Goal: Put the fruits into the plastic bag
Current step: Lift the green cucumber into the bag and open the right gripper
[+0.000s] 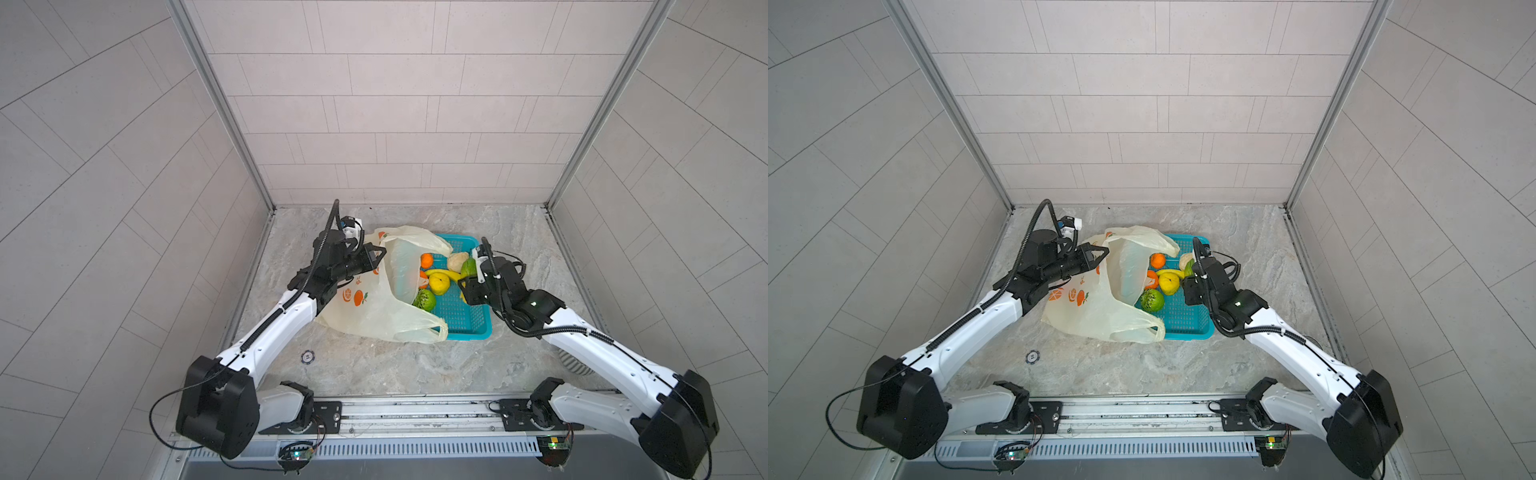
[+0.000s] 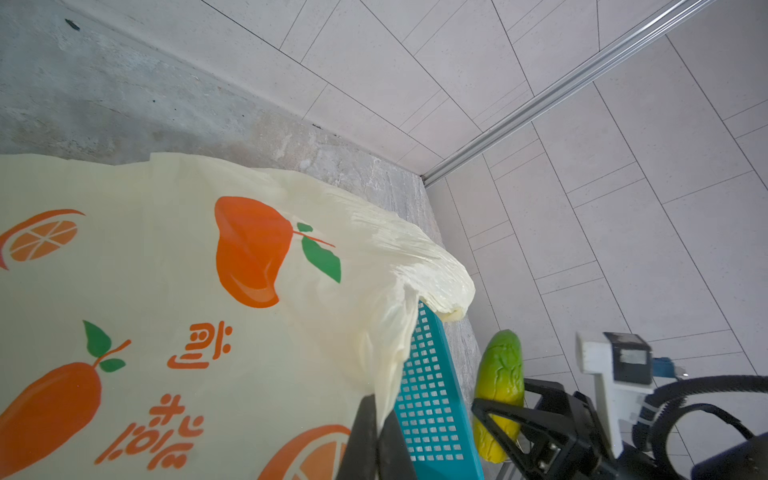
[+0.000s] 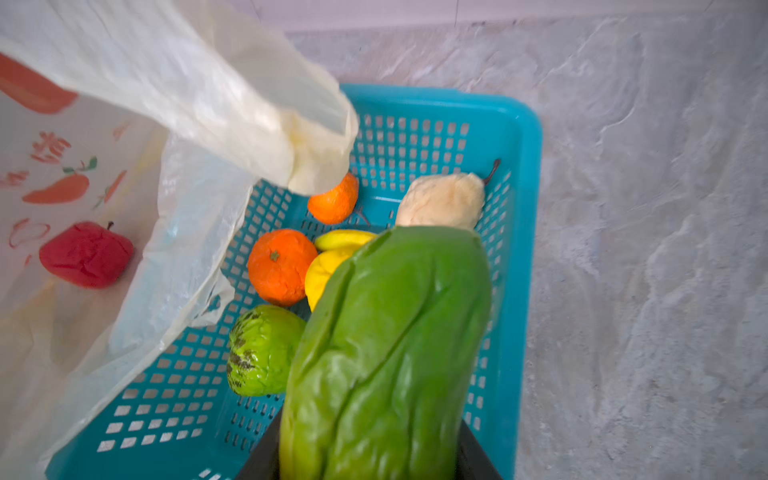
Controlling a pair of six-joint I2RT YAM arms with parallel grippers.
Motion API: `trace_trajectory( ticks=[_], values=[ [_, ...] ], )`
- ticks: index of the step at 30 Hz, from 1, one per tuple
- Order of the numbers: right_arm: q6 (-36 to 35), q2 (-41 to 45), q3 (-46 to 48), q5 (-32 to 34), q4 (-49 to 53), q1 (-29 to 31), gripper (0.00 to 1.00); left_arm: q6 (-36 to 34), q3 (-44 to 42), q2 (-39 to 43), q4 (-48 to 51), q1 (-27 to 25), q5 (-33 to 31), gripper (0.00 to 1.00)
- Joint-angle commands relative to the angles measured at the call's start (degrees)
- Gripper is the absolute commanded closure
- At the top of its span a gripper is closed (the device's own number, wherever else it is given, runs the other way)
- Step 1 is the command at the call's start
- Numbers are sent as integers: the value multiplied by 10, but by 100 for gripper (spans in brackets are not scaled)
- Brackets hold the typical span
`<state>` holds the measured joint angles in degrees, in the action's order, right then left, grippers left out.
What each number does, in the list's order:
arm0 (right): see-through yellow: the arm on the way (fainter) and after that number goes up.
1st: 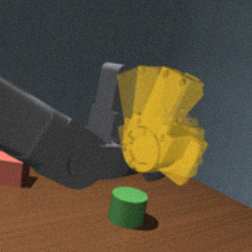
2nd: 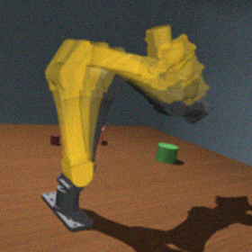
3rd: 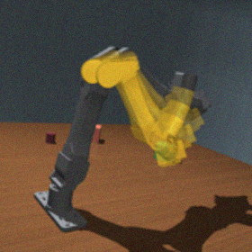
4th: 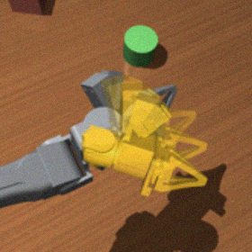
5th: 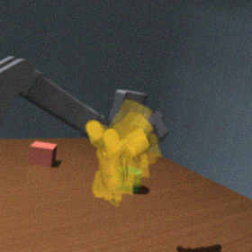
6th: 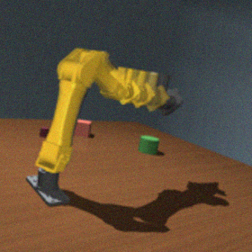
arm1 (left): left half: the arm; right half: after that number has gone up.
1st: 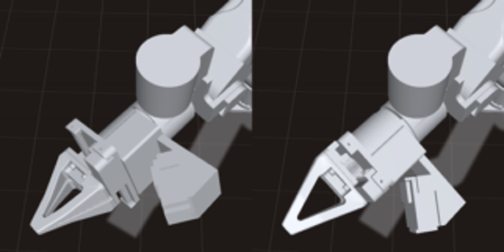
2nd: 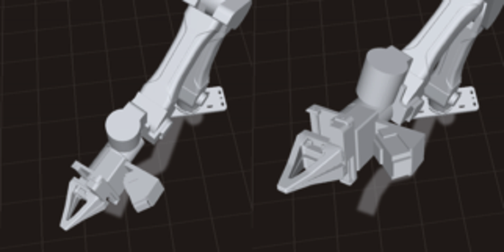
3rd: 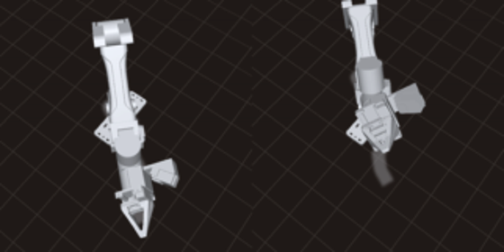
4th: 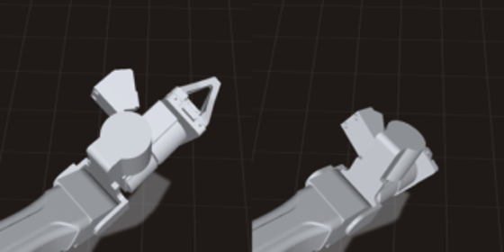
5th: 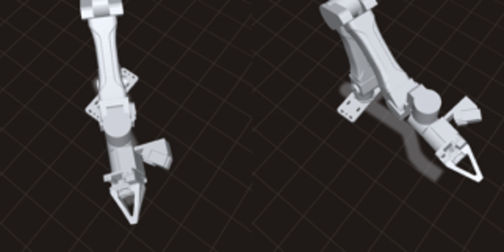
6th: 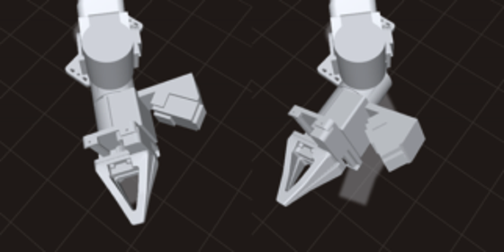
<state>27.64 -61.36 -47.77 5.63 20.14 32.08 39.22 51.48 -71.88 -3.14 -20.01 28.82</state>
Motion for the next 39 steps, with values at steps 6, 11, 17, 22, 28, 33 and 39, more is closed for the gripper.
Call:
trace_trajectory(
  ticks=[6, 11, 17, 22, 28, 33, 39],
  values=[
    [-27, -32, -62, -125, -81, 46, 63, -6, 21, -7, -5, -4, 8, 100],
    [-59, -135, -132, -149, -95, 99, 61, -16, 20, 1, 13, -5, -1, 100],
    [-58, -267, -219, -236, -100, 99, 61, -29, 20, 19, 25, -13, -13, 100],
    [-36, -338, -252, -260, -127, 98, 61, -32, 22, 29, 29, -17, -20, 100],
    [-24, -411, -308, -298, -130, 104, 61, -34, 33, 22, 38, -30, -18, 100],
    [-1, -451, -310, -326, -129, 109, 58, -31, 34, 21, 31, -34, -18, 100],
    [-5, -449, -297, -298, -117, 105, 38, -34, 36, 19, 35, -35, -23, 100]
  ],
)
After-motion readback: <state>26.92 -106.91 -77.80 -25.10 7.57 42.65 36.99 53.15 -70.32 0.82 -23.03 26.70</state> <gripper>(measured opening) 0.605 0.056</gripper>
